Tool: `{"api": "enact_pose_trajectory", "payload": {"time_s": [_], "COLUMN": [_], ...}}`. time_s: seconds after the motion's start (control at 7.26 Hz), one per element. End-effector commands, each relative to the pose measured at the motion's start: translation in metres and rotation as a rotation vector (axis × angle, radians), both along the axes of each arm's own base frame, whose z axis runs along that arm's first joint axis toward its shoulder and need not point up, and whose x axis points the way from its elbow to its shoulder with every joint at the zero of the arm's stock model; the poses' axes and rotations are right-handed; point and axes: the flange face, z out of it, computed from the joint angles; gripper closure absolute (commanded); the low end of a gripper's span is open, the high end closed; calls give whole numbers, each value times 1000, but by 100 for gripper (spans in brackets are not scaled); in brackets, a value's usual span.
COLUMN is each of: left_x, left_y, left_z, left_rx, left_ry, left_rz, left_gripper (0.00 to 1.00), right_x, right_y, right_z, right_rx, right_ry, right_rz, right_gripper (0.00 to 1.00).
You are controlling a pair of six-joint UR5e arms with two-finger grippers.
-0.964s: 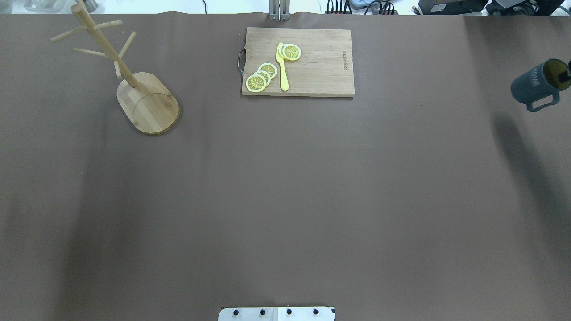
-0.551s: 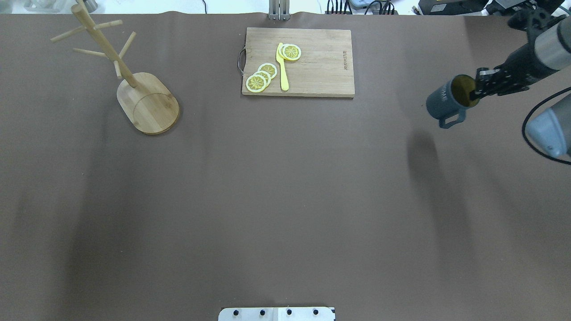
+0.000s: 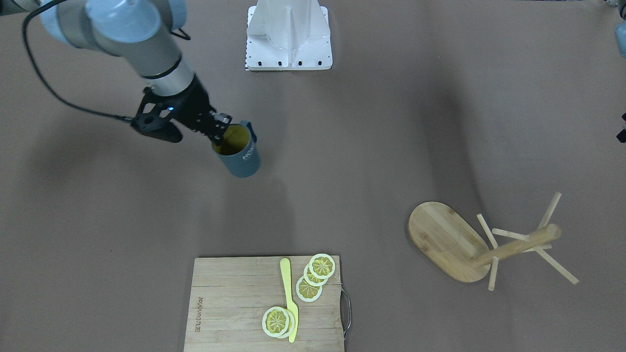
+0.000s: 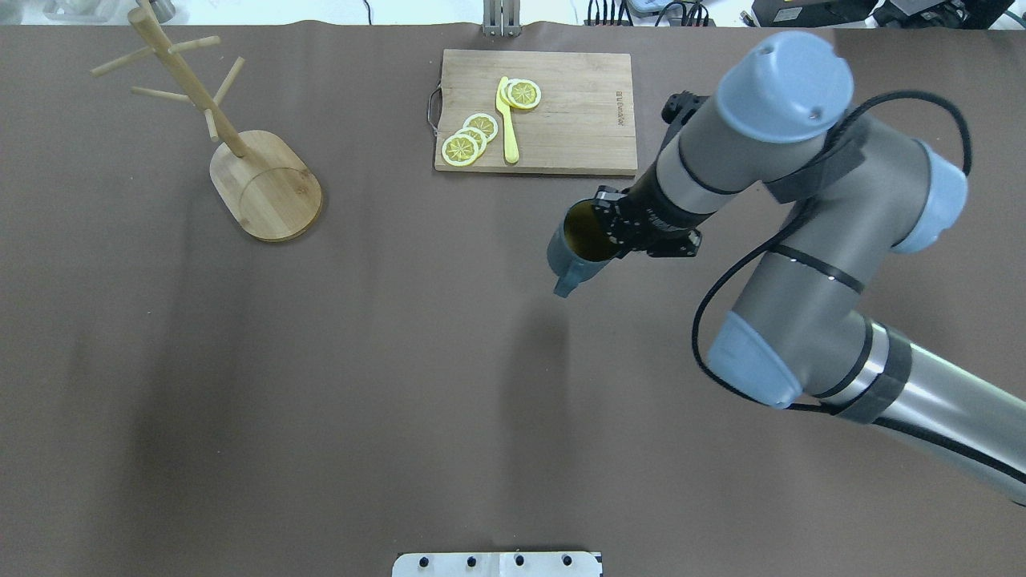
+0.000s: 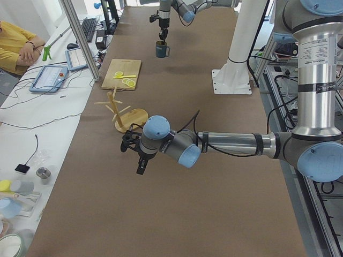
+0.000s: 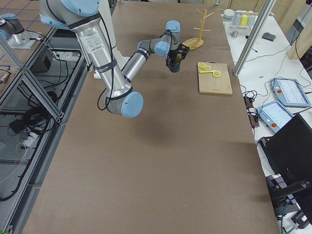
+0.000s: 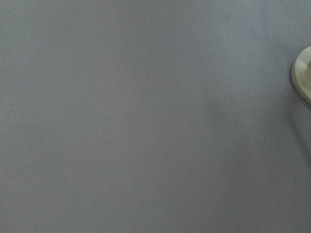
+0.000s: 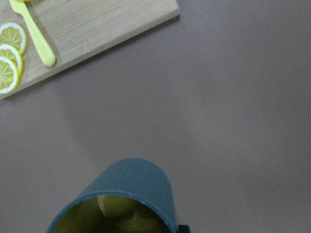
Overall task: Hang cup on storage rack
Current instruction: 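Carry the teal mug with the right gripper and lower it onto the table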
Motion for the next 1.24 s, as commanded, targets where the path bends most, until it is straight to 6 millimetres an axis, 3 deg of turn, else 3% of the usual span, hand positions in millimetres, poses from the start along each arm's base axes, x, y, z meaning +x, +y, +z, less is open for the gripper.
{"api": "enact_pose_trajectory", "payload": {"time_s": [0.0,0.14,0.41,0.55,0.69,0.83,0.96,1.1], "left_x": [25,28,33,33,33,37,52,63], "left_y": [0,1,1,1,1,1,3,12], "left_z": [-12,-12,-13,-13,-13,-18,-27,-30], "left_rx": [-6,-7,-16,-16,-11,-4,28,51], "left_ry": [55,55,60,59,61,65,78,102], "left_rz": [-17,-13,-10,-9,-10,-5,26,37], "left_gripper": [2,2,2,2,2,2,2,2], "right_x": [-57,-73,-125,-137,-140,-137,-120,-83], "right_y": [42,43,29,26,29,31,31,11], "right_z": [-36,-28,-16,-18,-18,-21,-36,-43], "right_rx": [-218,-276,-392,-418,-411,-409,-398,-420], "right_ry": [-6,20,57,29,26,18,-16,-47], "right_rz": [83,122,181,199,187,185,184,190], "right_gripper": [100,100,100,100,1,0,0,0]}}
